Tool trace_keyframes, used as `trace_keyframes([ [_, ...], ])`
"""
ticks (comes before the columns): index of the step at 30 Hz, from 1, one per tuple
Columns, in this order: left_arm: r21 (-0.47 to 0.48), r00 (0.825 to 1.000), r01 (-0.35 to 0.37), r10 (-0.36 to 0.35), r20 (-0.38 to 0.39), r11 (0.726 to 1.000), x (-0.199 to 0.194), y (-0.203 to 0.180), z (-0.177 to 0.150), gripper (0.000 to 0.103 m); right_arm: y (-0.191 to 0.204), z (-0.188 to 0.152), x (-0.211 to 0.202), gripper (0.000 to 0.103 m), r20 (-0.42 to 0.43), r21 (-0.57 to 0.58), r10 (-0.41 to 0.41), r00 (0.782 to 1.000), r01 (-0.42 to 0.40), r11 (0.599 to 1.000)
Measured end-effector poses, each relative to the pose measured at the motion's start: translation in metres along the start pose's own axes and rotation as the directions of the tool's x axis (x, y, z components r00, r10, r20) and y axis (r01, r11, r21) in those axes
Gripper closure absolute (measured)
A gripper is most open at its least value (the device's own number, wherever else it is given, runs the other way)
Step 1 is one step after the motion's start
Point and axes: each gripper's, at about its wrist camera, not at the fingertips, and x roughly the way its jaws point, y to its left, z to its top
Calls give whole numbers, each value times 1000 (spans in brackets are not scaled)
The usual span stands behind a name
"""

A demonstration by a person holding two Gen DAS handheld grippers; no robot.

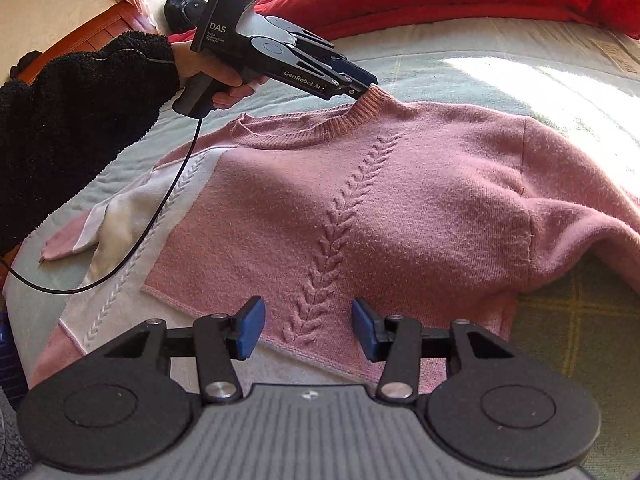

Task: Fold clothes

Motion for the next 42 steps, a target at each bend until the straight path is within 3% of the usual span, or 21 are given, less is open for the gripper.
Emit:
trace_keyframes([
  [3,-60,1000,17,-16,11,998,6,5,3,70,-1,0,1,50,2,0,1,1000,-1,1000],
  [6,-44,997,80,-79,14,996,1,9,-4,69,-1,0,0,50,2,-5,3,1000,-2,1000],
  [7,-40,995,99,-99,10,994,0,10,-6,61,-1,0,0,50,1,-9,5,1000,-5,1000],
  [8,-19,994,106,-106,-5,994,-1,7,-8,56,-2,-1,0,49,1,-9,7,1000,-7,1000],
  [13,102,994,107,-108,4,989,12,-15,-5,56,-4,-1,3,49,9,2,13,1000,-13,1000],
  [15,82,989,145,-146,8,986,12,-17,-2,66,-3,0,2,49,10,0,10,1000,-10,1000],
  [16,72,986,164,-165,10,984,12,-18,-1,89,-3,-1,2,49,10,-1,10,1000,-10,1000],
  [17,62,983,183,-184,13,981,12,-19,1,98,-3,-1,1,49,9,-1,9,1000,-9,1000],
  [21,77,992,105,-111,68,991,-7,-28,0,98,-5,-3,-3,49,13,9,6,1000,-6,1000],
  [24,38,977,33,-41,209,999,-40,-22,7,98,-6,-4,-6,49,24,15,-9,1000,9,1000],
  [25,19,966,28,-31,257,999,-50,-18,9,98,-6,-5,-7,49,26,18,-11,1000,10,1000],
  [27,24,962,-6,-1,272,1000,-54,-17,12,97,-7,-5,-7,49,32,27,-14,999,13,1000],
  [32,-10,987,-19,21,160,1000,-23,-11,5,93,-7,-4,-4,48,28,38,-23,999,22,999],
  [36,-65,995,-24,30,93,998,8,-8,-5,86,-7,-4,-4,47,20,38,-25,999,24,999],
  [39,-66,995,-54,59,76,996,10,-12,-5,79,-6,-3,-6,47,16,43,-38,999,37,998],
  [42,-85,994,-94,99,53,992,-3,-10,-3,59,-5,-1,-8,47,12,58,-56,998,55,997],
])
